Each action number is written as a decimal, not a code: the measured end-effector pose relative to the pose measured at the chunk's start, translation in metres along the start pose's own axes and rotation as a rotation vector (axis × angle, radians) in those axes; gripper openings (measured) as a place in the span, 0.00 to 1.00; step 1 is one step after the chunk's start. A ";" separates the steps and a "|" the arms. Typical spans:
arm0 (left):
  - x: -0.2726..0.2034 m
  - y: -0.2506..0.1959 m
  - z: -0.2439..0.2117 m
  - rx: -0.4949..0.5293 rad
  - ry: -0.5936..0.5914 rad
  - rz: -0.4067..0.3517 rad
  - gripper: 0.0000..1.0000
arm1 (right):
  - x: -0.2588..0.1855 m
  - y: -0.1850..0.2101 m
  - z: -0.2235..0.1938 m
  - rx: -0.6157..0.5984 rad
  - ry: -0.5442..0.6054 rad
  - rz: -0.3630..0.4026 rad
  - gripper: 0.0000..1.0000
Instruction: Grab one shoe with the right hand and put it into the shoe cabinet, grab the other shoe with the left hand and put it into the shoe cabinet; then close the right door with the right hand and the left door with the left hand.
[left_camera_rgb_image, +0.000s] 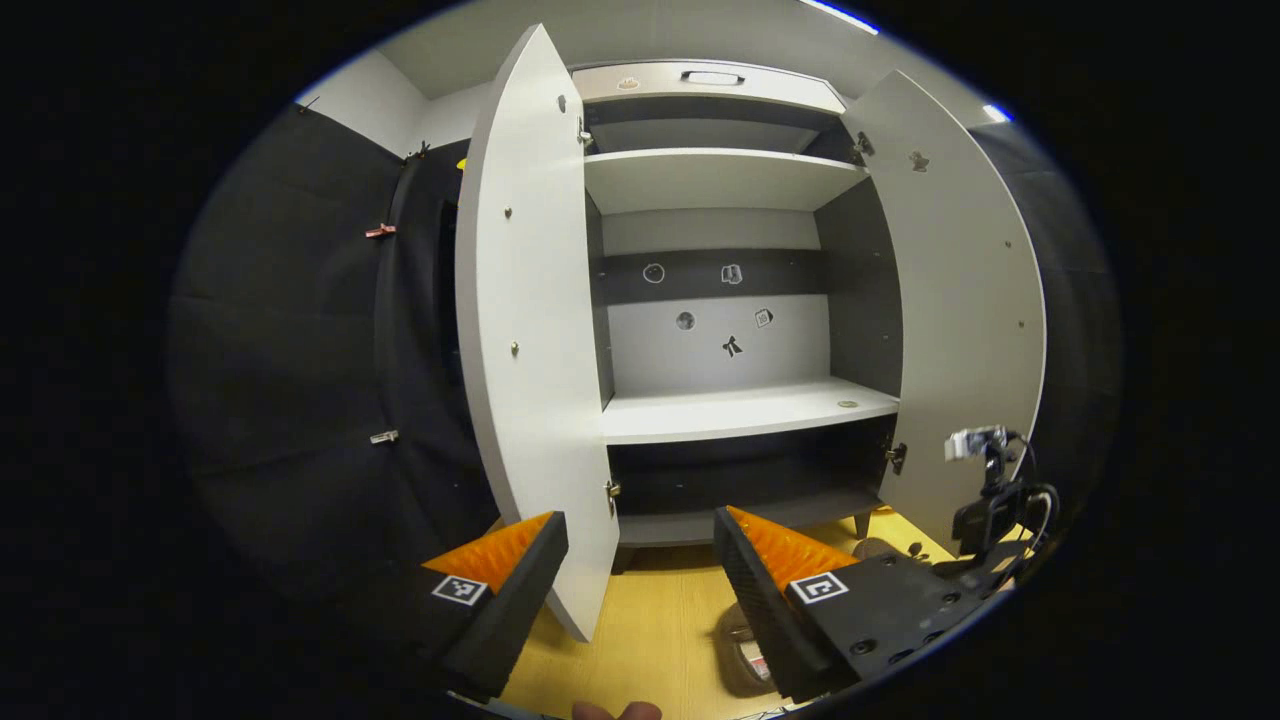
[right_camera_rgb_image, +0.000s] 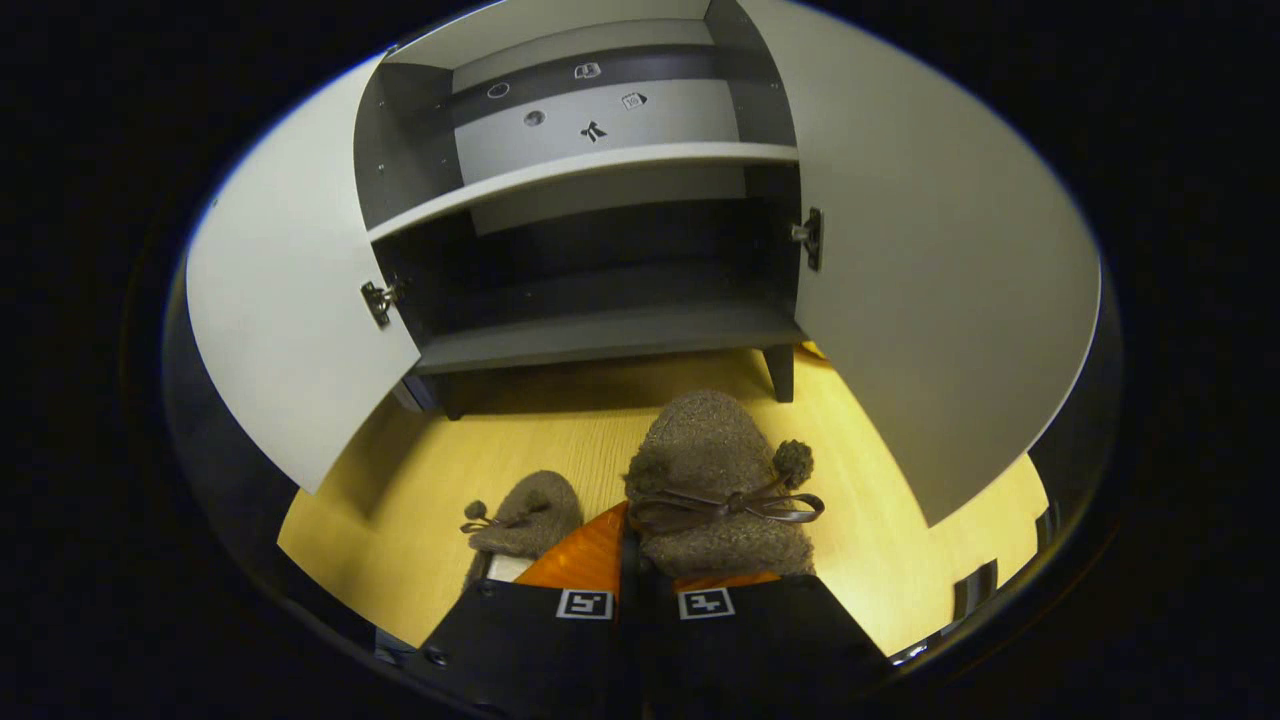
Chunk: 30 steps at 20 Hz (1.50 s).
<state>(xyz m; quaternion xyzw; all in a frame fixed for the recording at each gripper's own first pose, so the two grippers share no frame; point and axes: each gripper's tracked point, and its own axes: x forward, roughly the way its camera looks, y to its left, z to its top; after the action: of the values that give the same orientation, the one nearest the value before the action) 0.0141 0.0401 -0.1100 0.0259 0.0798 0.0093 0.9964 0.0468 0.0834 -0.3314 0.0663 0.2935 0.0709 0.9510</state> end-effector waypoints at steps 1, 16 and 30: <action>-0.001 -0.002 0.001 -0.002 -0.001 -0.005 0.94 | -0.010 0.000 0.016 -0.002 -0.014 0.003 0.09; -0.006 -0.024 0.010 -0.024 -0.017 -0.060 0.94 | -0.055 0.045 0.284 -0.064 -0.233 0.064 0.09; 0.000 -0.019 0.017 -0.064 -0.082 -0.032 0.94 | 0.133 0.050 0.390 -0.072 -0.247 0.003 0.09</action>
<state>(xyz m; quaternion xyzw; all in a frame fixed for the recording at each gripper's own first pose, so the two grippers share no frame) 0.0171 0.0200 -0.0944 -0.0070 0.0389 -0.0051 0.9992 0.3717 0.1228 -0.0767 0.0409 0.1716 0.0740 0.9815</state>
